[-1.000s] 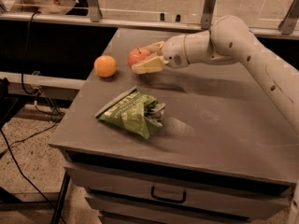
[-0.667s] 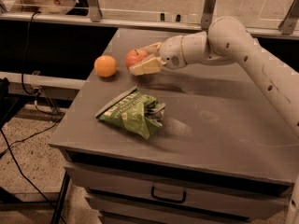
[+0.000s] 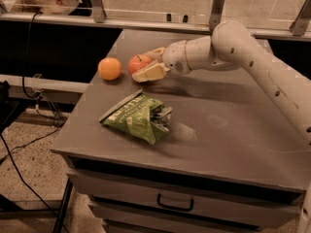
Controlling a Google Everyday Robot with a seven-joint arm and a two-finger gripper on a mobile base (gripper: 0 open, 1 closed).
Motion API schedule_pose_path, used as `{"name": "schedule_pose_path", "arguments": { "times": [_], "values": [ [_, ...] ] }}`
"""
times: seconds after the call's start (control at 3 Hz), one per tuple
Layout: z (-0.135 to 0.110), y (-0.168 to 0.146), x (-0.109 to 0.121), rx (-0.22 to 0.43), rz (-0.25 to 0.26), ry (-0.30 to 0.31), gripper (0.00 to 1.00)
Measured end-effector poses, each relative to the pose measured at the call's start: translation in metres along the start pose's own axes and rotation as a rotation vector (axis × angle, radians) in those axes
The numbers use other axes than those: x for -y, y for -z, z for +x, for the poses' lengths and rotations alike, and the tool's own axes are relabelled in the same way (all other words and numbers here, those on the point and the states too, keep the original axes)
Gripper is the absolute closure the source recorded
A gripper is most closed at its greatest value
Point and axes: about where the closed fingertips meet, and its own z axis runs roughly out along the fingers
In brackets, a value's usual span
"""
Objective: Move apple near orange
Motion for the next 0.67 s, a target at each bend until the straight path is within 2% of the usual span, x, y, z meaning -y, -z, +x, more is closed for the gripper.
{"name": "schedule_pose_path", "arguments": {
  "times": [0.67],
  "values": [
    [0.0044, -0.0083, -0.0053, -0.003, 0.000, 0.021, 0.37]
  ]
}}
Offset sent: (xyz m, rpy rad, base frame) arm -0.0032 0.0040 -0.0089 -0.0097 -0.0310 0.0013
